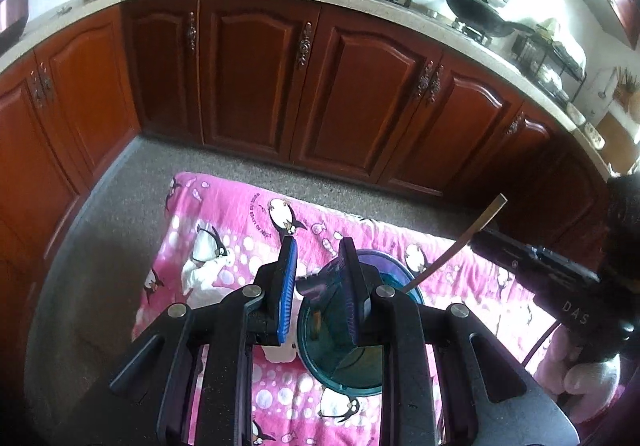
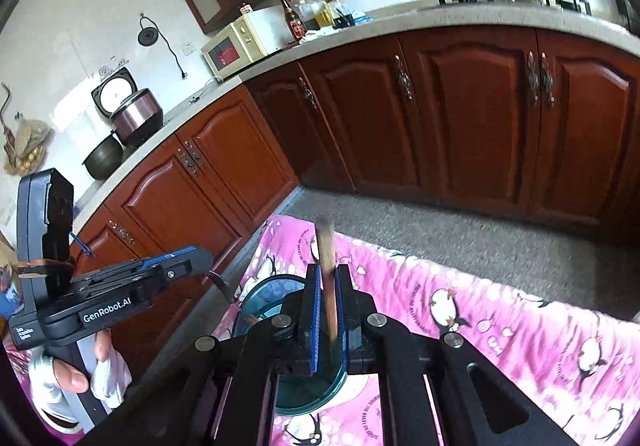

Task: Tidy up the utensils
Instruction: 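Open the left gripper over the cup while the right releases the chopstick into it, then move both open grippers back to the remaining utensils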

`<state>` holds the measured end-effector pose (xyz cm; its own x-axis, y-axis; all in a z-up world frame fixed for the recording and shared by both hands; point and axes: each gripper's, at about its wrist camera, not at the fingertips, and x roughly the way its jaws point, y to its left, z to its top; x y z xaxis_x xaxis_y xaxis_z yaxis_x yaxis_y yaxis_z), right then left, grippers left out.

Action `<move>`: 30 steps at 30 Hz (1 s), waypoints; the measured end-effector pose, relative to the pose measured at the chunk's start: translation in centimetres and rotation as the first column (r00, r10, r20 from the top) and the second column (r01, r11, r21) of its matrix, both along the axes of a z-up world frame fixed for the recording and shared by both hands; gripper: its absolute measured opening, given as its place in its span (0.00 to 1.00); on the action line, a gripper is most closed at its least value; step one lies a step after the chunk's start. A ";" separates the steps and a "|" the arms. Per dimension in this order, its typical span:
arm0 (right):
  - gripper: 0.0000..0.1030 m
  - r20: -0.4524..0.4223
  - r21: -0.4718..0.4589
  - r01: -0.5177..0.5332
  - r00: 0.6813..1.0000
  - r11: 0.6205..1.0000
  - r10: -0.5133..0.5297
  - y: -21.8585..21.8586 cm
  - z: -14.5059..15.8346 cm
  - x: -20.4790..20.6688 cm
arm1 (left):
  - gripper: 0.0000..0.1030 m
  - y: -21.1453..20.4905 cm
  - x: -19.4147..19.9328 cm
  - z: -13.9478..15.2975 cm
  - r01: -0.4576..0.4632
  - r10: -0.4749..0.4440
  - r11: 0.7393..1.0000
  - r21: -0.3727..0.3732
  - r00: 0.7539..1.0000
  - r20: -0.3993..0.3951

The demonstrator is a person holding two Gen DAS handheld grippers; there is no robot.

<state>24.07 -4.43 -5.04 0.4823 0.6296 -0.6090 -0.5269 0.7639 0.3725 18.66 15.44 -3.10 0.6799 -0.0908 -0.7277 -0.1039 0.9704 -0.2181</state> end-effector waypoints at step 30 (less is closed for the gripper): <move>0.47 -0.009 -0.139 0.242 0.969 0.960 -0.245 -15.9 -4.0 -12.0 | 0.61 -12.5 -9.3 0.5 0.135 -0.150 0.980 0.145 0.984 0.096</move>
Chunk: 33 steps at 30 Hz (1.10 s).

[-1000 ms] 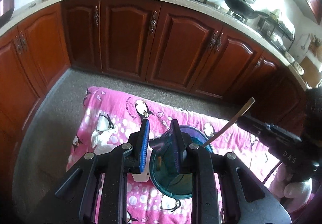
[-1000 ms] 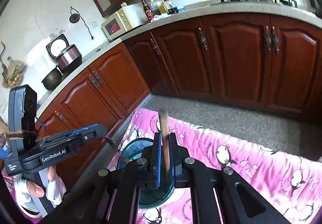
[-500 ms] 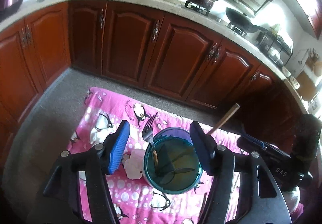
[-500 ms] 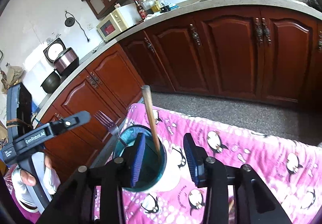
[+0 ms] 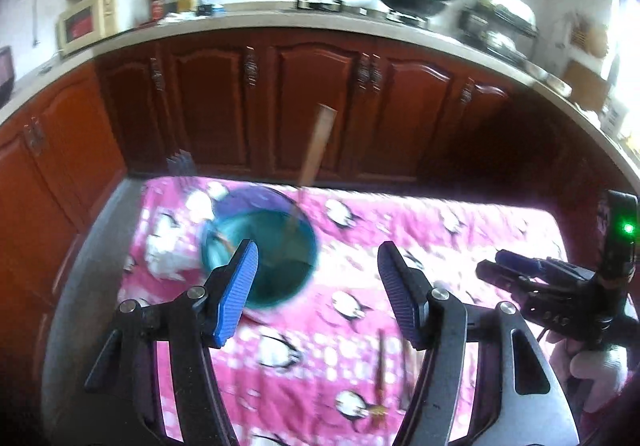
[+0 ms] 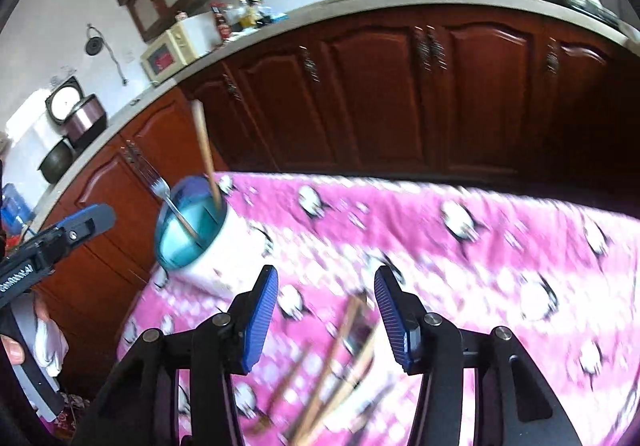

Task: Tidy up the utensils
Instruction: 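Move both open grippers back to the remaining utensils, then grasp a wooden chopstick with the left gripper while the right grasps another chopstick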

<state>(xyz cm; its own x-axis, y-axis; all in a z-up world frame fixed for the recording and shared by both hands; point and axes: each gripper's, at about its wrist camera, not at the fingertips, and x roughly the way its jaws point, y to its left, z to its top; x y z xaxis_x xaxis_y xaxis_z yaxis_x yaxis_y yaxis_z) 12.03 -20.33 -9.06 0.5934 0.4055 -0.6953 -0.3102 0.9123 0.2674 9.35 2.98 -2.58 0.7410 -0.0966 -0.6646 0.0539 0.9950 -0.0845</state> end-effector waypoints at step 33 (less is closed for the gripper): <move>0.32 -0.287 0.085 0.213 0.941 0.973 -0.181 -8.6 -12.3 7.5 | 0.45 -9.7 8.4 -16.1 0.187 -0.216 0.976 -0.111 0.900 -0.380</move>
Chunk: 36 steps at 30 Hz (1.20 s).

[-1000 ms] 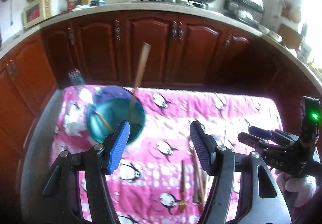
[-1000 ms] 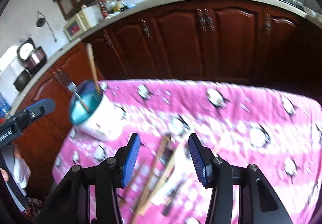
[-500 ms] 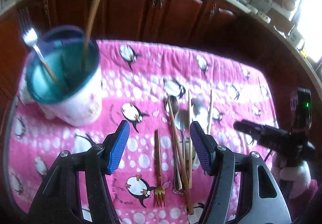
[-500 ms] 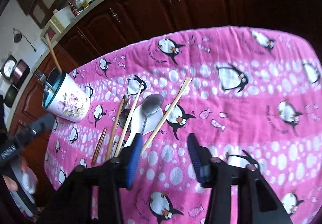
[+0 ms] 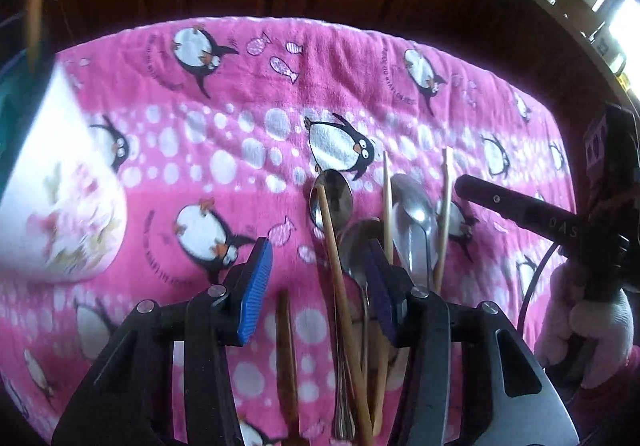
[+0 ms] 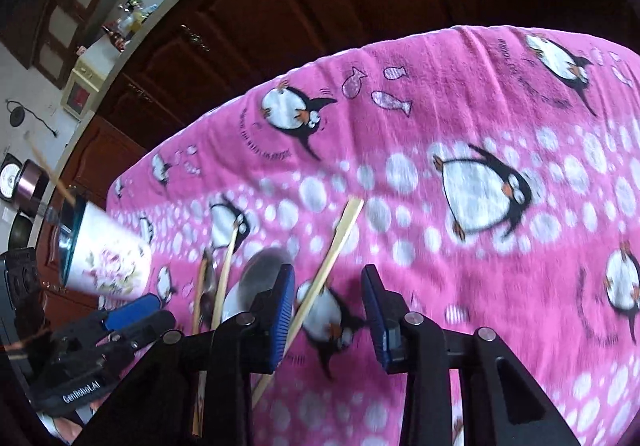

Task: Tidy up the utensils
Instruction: 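Grasp a wooden chopstick with the left gripper while the right grasps another chopstick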

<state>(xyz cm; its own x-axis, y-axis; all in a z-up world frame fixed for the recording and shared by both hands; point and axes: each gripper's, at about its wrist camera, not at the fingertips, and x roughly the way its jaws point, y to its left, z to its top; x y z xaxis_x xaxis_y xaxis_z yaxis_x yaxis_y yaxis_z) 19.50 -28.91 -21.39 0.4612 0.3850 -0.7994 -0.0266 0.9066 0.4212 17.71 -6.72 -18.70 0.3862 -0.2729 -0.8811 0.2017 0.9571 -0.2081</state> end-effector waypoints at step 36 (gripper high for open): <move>0.04 0.327 -0.101 -0.123 0.933 0.987 0.150 1.6 13.4 -7.8 | 0.04 6.1 -7.6 12.5 0.067 -0.030 0.981 -0.183 0.980 0.197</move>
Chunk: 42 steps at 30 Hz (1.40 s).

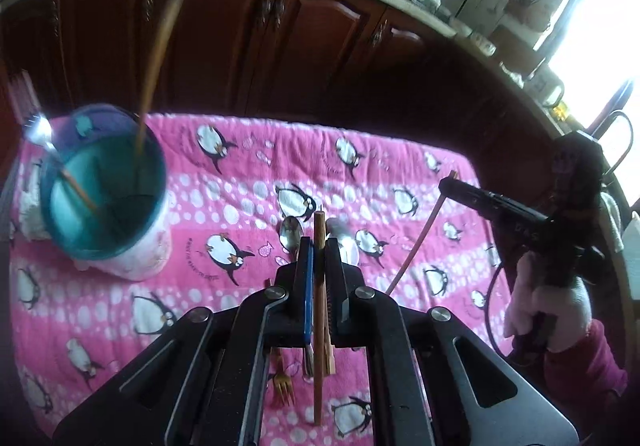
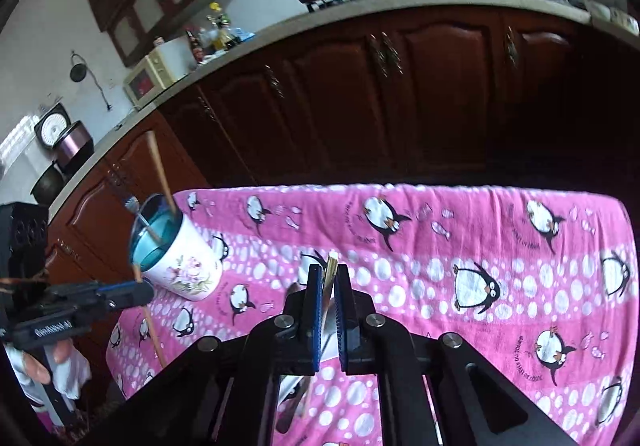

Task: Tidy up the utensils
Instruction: 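Grasp a wooden chopstick with the left gripper while the right grasps another chopstick, then lift both held chopsticks and carry them above the utensil cup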

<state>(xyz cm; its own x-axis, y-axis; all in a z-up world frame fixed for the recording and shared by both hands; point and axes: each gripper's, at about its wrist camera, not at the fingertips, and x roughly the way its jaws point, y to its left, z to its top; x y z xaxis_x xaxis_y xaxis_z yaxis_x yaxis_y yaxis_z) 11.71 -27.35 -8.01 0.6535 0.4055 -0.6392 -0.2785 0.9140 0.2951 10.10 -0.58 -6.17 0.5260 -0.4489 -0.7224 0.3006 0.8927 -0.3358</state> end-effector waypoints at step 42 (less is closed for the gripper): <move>0.03 0.243 0.102 -0.269 0.940 0.958 0.238 17.8 13.5 4.8 | 0.04 16.5 3.0 14.4 -0.356 0.323 0.933 0.047 0.890 0.322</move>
<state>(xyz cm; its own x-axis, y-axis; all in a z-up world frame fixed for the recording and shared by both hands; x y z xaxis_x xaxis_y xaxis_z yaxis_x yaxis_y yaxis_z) 16.54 -9.52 5.53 0.6385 0.6474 -0.4163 -0.5693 0.7612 0.3107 13.14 15.87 8.27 0.8338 -0.1359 -0.5351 0.0454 0.9828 -0.1788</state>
